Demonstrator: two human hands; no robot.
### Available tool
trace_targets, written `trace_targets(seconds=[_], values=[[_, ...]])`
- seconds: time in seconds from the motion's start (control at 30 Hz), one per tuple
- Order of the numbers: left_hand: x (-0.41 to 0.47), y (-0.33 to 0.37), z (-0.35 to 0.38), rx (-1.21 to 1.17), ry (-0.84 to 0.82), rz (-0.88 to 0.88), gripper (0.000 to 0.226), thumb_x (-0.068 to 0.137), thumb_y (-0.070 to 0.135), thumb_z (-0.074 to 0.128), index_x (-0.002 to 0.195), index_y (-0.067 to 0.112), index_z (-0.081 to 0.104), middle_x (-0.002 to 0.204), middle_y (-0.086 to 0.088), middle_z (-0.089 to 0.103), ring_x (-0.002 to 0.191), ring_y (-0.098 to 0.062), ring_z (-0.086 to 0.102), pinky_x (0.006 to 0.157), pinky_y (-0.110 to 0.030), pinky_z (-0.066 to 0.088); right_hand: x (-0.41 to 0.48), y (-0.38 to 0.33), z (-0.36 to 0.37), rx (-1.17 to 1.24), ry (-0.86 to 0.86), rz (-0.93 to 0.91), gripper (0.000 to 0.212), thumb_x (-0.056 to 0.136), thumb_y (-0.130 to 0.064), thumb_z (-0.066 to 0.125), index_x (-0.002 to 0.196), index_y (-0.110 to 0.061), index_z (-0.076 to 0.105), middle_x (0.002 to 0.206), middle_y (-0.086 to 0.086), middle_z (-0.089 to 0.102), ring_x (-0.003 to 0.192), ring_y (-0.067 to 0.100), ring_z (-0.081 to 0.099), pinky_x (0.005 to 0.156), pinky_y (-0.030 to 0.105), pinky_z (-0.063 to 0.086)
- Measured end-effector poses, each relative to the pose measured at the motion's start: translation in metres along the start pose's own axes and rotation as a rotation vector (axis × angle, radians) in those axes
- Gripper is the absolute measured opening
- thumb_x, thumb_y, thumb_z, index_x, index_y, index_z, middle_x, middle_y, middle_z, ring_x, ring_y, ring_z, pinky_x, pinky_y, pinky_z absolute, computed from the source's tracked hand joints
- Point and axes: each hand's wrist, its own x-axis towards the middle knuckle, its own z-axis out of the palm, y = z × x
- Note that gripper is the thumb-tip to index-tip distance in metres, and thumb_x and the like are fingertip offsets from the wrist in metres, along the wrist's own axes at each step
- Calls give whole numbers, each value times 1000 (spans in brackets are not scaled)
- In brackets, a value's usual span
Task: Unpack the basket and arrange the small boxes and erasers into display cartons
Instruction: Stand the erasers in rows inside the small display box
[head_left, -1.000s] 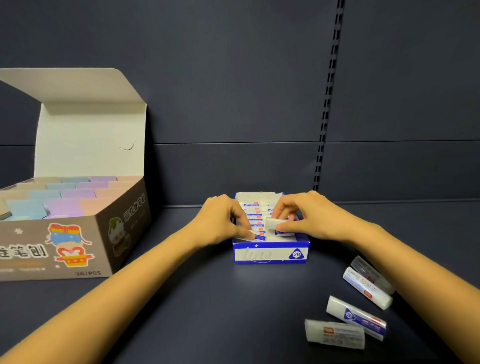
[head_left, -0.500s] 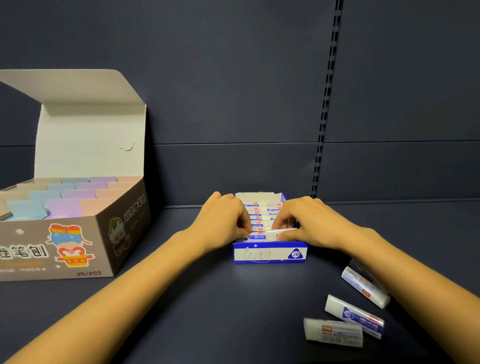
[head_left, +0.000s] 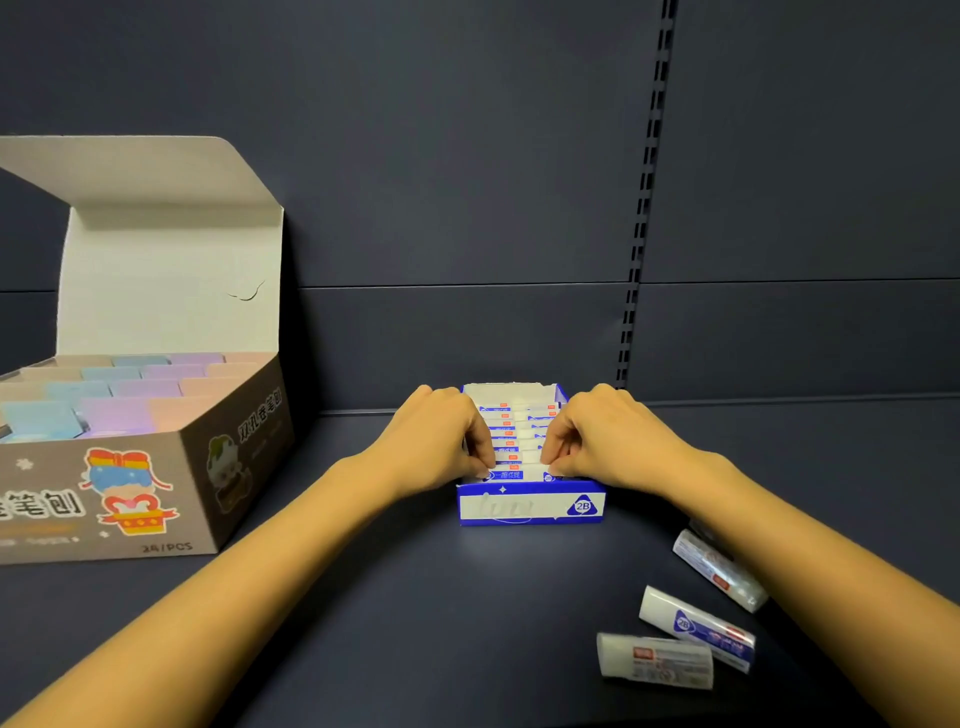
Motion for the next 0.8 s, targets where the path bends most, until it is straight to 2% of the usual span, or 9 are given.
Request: trace_targets(seconds=[0.13,0.23,0.37,0.47,0.53,0.6,0.7,0.8], values=[[0,1,1,8,17,-13,19,84,27,67,101,20,72,113,6,67,107,-8,51,79,-19,31,3,-1,0,6,-11,1,11,80,-17,69,88,-20,75,92,-3,72,80,13,63,78,31,55],[0,-1,5,-4,23,-25,19,84,28,66,101,20,72,113,7,67,107,-9,51,79,-18,32,1,2,-4,28,-51,-8,12,81,-21,67,90,-23,75,99,-4,72,87,14,64,81,34,54],[-5,-7,10,-147,71,-61,18,84,28,66,96,17,73,108,4,70,100,-11,57,76,-18,42,-17,10,-28,103,86,3,15,85,-27,64,95,-26,74,101,-7,71,91,12,64,87,34,51],[-13,-9,9,-120,238,-36,15,84,28,67,94,20,74,103,6,68,94,-10,52,82,-27,41,-47,17,-47,132,121,55,11,85,-30,63,87,-29,74,84,-10,73,81,9,65,82,26,49],[-16,-8,6,-148,370,-13,12,83,22,67,93,19,74,98,4,68,92,-15,53,82,-33,42,-70,23,-53,68,41,109,16,84,-34,63,74,-27,72,67,-8,71,69,6,64,74,20,47],[-19,-3,0,-211,453,16,13,83,20,67,94,18,74,96,5,68,92,-16,54,82,-36,44,-90,29,-52,29,-32,173,22,83,-40,63,70,-24,71,60,-8,69,64,2,62,66,13,44],[-24,11,-7,-273,491,127,22,82,32,62,94,18,74,89,12,65,88,-13,55,77,-35,47,-113,32,-44,10,-37,253,26,81,-47,62,67,-26,69,54,-21,64,57,-4,59,61,13,42],[-32,30,-10,-329,441,248,34,79,44,52,92,22,74,86,16,65,83,-9,55,72,-31,48,-125,29,-31,-33,-12,294,28,77,-54,63,71,-28,68,63,-15,65,68,1,59,69,20,49]])
